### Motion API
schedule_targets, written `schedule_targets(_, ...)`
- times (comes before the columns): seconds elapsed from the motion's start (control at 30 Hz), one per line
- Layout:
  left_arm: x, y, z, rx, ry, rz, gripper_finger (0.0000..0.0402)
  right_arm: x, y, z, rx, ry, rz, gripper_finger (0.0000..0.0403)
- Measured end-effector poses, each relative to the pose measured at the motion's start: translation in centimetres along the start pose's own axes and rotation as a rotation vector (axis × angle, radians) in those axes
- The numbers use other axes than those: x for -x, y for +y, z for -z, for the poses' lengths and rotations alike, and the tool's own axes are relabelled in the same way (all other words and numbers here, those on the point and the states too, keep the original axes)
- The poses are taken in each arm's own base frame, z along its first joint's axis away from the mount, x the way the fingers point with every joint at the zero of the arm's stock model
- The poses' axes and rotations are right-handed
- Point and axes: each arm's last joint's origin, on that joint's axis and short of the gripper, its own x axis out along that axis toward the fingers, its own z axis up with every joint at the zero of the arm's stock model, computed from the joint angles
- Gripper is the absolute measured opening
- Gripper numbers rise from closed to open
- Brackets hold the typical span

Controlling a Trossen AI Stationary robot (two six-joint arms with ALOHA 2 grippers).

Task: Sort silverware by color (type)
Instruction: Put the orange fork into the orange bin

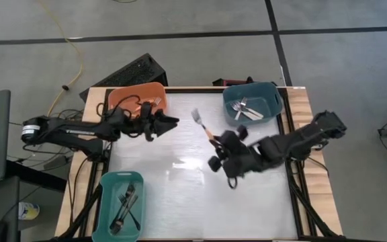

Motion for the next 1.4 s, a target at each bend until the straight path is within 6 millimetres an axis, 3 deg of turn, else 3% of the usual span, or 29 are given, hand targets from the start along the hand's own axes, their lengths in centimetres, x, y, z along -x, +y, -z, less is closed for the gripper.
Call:
schedule_targets(0.17,-2.2,0.2,0.2,-0.012,0.020,-0.006,0.0198,-3.4,-0.7,-2.1,0.074,-0.007,-0.019,0.0078)
schedule_targets(0.37,-3.8,0.0,0.4,-0.064,-0.010,-0.042,0.0192,-5.8,-2.2,-4.0,0.162,-0.004,-0.079,0.0078)
schedule_targets(0.57,-4.0,0.1,0.4,-0.109,-0.082,-0.192,0.0173,-7.2,-3.0,-5.4,0.217,-0.028,-0.177,0.0078)
schedule_targets(1.03,-3.9,0.3,0.1,-0.123,-0.190,-0.303,0.0162,-9.4,-5.2,-6.5,0.229,0.019,-0.285,0.0078)
schedule_targets(1.2,-3.9,0.3,0.0,-0.123,-0.208,-0.323,0.0123,-9.8,-5.7,-6.7,0.230,0.025,-0.292,0.0078)
schedule_targets(1.4,-3.9,0.3,0.0,-0.159,-0.214,-0.334,0.0026,-9.9,-5.8,-6.7,0.260,0.035,-0.334,0.0078)
